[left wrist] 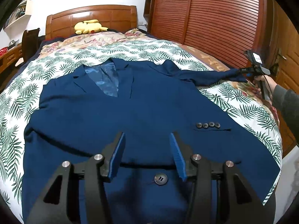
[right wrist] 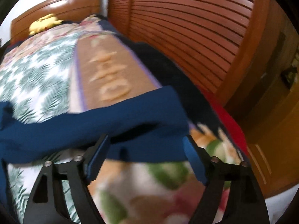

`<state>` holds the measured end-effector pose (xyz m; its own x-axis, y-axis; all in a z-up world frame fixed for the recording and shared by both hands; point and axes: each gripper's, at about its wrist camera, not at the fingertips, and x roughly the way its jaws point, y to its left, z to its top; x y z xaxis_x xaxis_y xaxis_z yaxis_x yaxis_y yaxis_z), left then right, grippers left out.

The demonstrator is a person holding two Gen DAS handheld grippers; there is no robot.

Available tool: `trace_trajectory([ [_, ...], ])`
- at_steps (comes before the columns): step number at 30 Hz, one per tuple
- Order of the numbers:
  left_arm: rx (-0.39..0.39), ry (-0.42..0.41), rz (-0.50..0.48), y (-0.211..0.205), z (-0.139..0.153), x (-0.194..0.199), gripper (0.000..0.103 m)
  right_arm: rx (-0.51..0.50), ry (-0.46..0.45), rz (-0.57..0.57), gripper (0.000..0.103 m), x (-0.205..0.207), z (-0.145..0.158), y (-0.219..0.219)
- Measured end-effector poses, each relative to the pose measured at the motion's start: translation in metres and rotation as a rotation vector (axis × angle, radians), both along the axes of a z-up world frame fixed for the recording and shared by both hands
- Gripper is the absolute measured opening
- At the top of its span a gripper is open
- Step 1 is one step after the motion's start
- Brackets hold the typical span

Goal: Fold large clothes
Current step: 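Move the right tool to the other sleeve's cuff and close on it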

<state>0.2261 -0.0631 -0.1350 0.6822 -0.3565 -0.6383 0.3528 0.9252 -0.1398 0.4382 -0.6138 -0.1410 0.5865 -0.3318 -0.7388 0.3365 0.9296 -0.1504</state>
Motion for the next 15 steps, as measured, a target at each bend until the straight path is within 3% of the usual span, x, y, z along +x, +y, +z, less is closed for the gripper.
trace_trajectory([
  [10,0.021,0.023,-0.022,-0.008,-0.008,0.003,0.049,0.027,0.056,-0.087,0.085,0.017,-0.019,-0.037],
  [15,0.025,0.023,-0.027,-0.009,-0.007,0.002,0.049,0.041,0.05,-0.082,0.086,0.018,-0.024,-0.034],
])
